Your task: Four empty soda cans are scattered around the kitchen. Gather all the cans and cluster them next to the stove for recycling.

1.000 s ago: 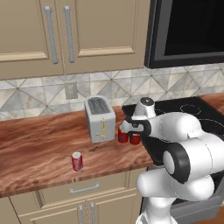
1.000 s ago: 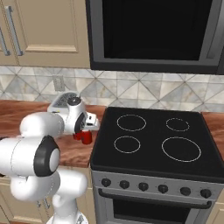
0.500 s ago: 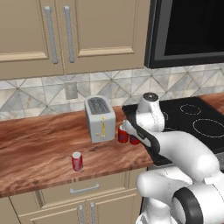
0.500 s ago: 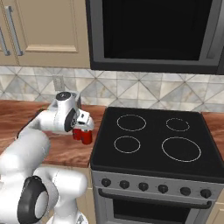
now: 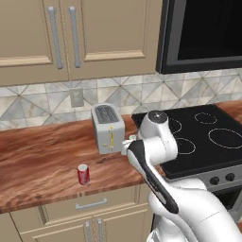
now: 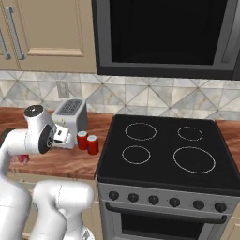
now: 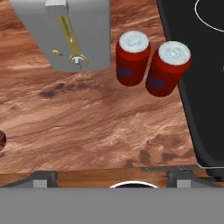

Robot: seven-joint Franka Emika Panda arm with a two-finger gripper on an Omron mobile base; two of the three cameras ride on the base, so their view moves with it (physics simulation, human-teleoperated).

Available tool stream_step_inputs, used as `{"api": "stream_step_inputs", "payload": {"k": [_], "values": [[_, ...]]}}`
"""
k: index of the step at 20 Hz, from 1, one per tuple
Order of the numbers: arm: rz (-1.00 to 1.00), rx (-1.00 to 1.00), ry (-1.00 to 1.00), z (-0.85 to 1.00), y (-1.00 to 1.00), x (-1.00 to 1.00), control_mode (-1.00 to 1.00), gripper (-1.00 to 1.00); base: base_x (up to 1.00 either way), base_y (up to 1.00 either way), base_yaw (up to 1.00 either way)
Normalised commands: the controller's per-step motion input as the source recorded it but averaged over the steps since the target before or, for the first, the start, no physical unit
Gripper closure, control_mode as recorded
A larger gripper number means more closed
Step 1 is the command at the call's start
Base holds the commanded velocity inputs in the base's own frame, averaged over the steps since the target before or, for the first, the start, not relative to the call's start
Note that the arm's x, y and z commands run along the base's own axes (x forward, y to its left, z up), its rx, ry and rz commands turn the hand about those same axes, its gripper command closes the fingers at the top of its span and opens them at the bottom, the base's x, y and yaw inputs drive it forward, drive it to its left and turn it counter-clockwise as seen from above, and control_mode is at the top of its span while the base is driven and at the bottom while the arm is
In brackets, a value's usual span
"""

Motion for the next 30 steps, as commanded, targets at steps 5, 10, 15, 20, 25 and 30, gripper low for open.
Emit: {"api": "stream_step_inputs", "payload": {"k": [5,10,15,20,25,30], "values": [[0.21,0.00,0.00,0.08,1.00,-0.05,-1.00,-1.00,0.00,0.00,0.00],[0.03,-0.01,0.00,0.47,0.82,0.12,-1.00,-1.00,0.00,0.00,0.00],[0.00,0.00,0.12,0.45,0.49,0.11,-1.00,-1.00,0.00,0.00,0.00],[-0.01,0.00,0.14,0.02,0.58,0.04,-1.00,-1.00,0.00,0.00,0.00],[0.00,0.00,0.11,-0.02,0.61,-0.01,-1.00,-1.00,0.00,0.00,0.00],[0.00,0.00,0.08,-0.36,0.31,0.00,-1.00,-1.00,0.00,0.00,0.00]]}}
